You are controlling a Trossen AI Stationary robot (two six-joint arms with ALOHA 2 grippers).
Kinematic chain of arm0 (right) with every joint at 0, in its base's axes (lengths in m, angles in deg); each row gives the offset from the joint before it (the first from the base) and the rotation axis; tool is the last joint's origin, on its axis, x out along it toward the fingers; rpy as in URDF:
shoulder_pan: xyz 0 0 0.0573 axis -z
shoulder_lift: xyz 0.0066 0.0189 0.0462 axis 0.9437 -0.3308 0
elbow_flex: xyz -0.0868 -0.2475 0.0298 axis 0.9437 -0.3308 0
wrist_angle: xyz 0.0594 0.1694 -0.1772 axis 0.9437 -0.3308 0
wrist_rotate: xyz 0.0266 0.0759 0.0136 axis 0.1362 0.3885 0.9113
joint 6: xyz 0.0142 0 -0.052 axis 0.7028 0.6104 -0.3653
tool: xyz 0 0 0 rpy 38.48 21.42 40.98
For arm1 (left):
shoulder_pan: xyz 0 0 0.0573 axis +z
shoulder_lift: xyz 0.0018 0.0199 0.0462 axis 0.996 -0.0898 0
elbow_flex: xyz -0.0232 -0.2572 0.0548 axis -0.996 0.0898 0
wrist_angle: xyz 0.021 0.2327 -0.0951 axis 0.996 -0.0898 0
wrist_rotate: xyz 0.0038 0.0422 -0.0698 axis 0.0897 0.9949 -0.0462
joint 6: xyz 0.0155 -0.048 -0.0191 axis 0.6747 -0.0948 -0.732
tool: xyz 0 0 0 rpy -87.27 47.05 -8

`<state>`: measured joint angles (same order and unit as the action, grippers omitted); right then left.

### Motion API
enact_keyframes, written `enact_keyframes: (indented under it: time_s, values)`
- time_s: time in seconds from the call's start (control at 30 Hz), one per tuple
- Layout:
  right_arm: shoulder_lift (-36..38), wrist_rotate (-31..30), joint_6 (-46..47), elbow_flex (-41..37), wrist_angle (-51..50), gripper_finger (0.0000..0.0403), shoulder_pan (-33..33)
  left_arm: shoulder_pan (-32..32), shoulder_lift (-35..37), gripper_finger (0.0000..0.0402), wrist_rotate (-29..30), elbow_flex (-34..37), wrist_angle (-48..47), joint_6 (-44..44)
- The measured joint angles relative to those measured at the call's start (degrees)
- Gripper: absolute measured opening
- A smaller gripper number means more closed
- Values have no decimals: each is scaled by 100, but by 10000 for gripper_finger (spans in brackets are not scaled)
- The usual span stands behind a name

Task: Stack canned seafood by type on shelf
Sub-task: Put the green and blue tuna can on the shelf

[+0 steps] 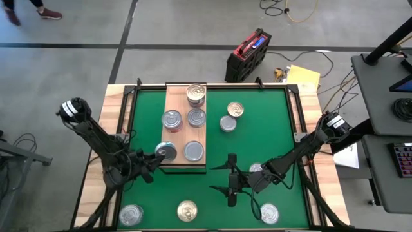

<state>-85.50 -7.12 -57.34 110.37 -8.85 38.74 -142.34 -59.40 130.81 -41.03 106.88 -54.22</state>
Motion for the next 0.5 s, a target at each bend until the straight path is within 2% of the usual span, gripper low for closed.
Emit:
enact_keyframes:
  time_s: [0.5]
  values:
    - [0,0,2,0,9,296,0,2,-252,127,23,0,44,-252]
